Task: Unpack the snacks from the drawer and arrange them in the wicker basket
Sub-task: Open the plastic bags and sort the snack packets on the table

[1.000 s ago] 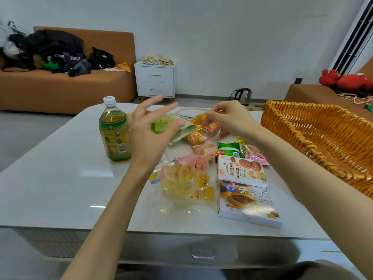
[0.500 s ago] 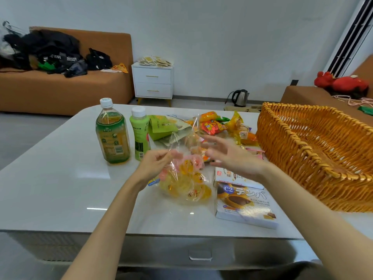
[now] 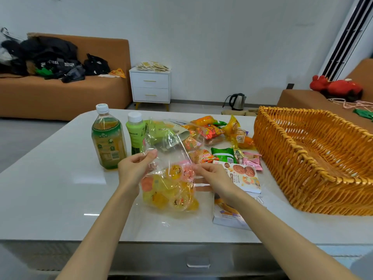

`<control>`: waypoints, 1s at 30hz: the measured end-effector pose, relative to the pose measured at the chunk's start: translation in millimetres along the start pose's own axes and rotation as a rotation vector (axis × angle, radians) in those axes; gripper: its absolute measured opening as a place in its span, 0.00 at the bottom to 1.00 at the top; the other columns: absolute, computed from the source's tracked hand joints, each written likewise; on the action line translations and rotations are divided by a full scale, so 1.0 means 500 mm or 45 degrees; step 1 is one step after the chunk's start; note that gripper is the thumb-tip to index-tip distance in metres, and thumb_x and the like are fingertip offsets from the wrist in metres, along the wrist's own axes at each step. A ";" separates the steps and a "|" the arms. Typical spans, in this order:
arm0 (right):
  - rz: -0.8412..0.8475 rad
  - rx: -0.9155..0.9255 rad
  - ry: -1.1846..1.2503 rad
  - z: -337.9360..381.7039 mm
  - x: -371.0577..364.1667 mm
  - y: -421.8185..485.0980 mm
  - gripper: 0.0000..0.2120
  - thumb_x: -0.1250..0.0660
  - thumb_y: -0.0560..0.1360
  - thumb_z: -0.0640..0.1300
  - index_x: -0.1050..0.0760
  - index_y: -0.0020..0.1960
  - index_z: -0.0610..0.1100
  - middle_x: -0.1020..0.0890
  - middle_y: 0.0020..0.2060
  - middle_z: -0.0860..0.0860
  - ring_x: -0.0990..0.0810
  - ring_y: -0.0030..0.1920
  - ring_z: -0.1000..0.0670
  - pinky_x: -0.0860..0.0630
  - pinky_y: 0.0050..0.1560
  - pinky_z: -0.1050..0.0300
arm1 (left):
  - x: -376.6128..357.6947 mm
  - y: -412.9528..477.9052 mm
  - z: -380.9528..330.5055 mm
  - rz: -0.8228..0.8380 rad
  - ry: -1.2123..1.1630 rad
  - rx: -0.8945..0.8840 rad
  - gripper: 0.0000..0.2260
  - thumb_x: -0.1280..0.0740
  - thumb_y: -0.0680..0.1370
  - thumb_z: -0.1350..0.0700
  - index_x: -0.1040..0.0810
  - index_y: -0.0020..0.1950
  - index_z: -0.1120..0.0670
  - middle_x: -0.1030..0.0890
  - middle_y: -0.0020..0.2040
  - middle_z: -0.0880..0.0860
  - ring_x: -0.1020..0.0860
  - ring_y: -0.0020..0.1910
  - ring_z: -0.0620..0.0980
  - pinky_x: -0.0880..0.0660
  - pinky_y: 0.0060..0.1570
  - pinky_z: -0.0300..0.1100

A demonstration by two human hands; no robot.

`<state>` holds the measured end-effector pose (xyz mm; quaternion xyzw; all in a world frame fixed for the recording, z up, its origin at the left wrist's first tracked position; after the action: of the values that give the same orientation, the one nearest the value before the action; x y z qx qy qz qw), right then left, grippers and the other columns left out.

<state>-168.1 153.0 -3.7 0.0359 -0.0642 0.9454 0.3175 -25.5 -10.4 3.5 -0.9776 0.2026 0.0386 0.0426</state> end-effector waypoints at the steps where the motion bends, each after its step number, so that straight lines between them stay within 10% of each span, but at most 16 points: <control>1: -0.008 -0.011 -0.049 -0.003 -0.001 0.004 0.09 0.35 0.79 0.45 0.18 0.47 0.42 0.16 0.40 0.47 0.16 0.41 0.51 0.17 0.44 0.53 | -0.004 0.005 0.001 -0.012 0.017 0.004 0.07 0.27 0.74 0.53 0.18 0.46 0.56 0.18 0.40 0.50 0.21 0.36 0.46 0.23 0.34 0.34; 6: -0.096 0.082 -0.623 -0.006 0.007 0.029 0.13 0.33 0.77 0.41 0.19 0.46 0.29 0.18 0.44 0.35 0.20 0.37 0.50 0.21 0.32 0.64 | -0.025 0.029 0.021 -0.070 0.357 -0.114 0.09 0.34 0.79 0.58 0.21 0.57 0.59 0.19 0.48 0.50 0.22 0.44 0.48 0.23 0.48 0.44; 12: -0.184 0.026 -0.711 -0.015 0.068 0.021 0.07 0.32 0.75 0.37 0.17 0.51 0.38 0.16 0.44 0.48 0.16 0.36 0.50 0.18 0.38 0.60 | -0.075 -0.017 0.015 0.136 0.870 -0.490 0.23 0.35 0.78 0.61 0.34 0.73 0.54 0.32 0.71 0.53 0.33 0.69 0.52 0.36 0.70 0.48; 17: -0.541 0.242 -0.934 0.006 0.179 0.019 0.10 0.35 0.78 0.41 0.20 0.57 0.46 0.18 0.53 0.53 0.21 0.39 0.61 0.23 0.37 0.66 | -0.123 -0.059 -0.003 0.419 0.982 -0.747 0.20 0.36 0.80 0.53 0.31 0.72 0.49 0.32 0.72 0.50 0.36 0.71 0.49 0.41 0.70 0.45; 20: -0.619 0.208 -1.117 -0.005 0.244 0.050 0.14 0.36 0.79 0.45 0.24 0.64 0.48 0.21 0.62 0.51 0.20 0.51 0.53 0.19 0.49 0.53 | -0.149 -0.067 0.005 0.488 1.111 -0.778 0.21 0.38 0.80 0.49 0.34 0.74 0.44 0.33 0.73 0.48 0.38 0.73 0.49 0.42 0.73 0.50; 24: -0.296 0.014 -1.321 -0.040 0.268 0.116 0.24 0.42 0.81 0.53 0.39 0.76 0.51 0.36 0.75 0.48 0.39 0.75 0.45 0.42 0.74 0.44 | -0.184 -0.050 0.031 0.557 1.306 -0.690 0.22 0.41 0.81 0.45 0.39 0.75 0.41 0.40 0.77 0.47 0.46 0.77 0.51 0.49 0.75 0.56; 30: 0.110 0.008 -1.475 -0.102 0.254 0.149 0.24 0.55 0.82 0.59 0.51 0.77 0.60 0.51 0.79 0.53 0.54 0.78 0.49 0.57 0.77 0.49 | -0.227 -0.024 0.067 0.595 1.461 -0.650 0.24 0.45 0.83 0.47 0.50 0.77 0.37 0.51 0.79 0.44 0.55 0.78 0.51 0.58 0.73 0.58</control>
<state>-315.6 177.4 -47.5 0.5456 -0.2261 0.7839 0.1916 -126.3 48.2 -18.3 -0.7528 0.3842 -0.4326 -0.3139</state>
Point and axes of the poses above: each hand's wrist, its own y-axis towards the middle knuckle, its own x-axis out of the back of the hand, z = x × y, the point moved 3 cm from there along y, towards the middle knuckle
